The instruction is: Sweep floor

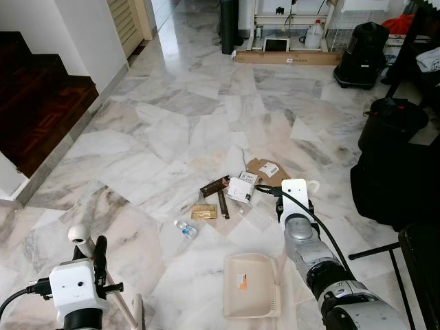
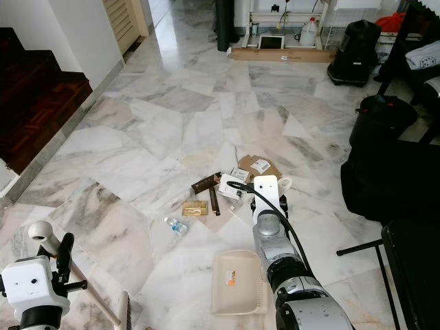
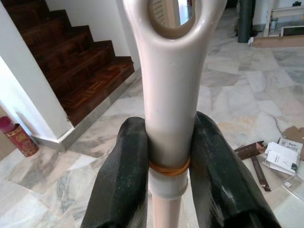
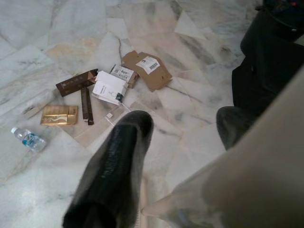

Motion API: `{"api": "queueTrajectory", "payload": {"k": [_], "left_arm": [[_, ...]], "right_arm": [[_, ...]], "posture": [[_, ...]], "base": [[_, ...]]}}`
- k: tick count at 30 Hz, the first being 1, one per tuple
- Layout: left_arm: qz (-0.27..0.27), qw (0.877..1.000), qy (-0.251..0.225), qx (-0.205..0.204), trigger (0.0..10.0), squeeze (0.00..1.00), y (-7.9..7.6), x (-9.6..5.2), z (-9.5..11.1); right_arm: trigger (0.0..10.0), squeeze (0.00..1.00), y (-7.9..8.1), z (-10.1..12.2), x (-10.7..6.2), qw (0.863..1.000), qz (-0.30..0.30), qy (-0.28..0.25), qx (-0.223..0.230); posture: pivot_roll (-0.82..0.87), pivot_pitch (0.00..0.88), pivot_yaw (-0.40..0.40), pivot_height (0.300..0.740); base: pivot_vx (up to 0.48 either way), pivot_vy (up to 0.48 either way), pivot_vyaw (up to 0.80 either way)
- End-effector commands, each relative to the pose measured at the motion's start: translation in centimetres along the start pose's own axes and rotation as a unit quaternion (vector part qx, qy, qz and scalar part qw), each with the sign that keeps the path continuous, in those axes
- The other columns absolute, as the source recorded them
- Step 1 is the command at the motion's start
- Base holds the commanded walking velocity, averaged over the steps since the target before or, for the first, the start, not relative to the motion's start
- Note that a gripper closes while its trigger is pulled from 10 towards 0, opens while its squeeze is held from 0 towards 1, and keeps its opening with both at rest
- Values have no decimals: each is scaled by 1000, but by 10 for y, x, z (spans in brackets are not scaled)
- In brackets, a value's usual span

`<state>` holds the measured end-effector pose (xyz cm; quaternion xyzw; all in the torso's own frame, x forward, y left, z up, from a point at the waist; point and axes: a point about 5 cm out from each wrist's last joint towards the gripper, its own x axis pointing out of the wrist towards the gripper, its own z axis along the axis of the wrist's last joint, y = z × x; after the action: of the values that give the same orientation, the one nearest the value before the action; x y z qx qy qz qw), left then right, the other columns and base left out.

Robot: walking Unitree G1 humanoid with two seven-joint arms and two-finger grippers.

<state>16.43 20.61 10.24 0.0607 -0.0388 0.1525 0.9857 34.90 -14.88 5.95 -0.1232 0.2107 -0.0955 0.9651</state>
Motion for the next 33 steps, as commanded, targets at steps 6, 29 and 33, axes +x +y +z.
{"api": "queueTrajectory", "payload": {"k": [6,29,33], "left_arm": [[5,1000,-10,6,10000,0,4,1,4],[4,1000,-13,12,10000,0,5,3,6],[3,1000,-20,20,10000,0,6,4,9]], "right_arm": [[0,0,3,1,0,1000,3,0,3],[3686,0,11,10,-2,999,14,-18,40],[10000,0,18,20,-5,996,26,-44,67]], "posture": [[-8,106,84,740],[-5,108,87,740],[-1,107,88,740]], "base": [[0,0,0],[0,0,0],[0,0,0]]}}
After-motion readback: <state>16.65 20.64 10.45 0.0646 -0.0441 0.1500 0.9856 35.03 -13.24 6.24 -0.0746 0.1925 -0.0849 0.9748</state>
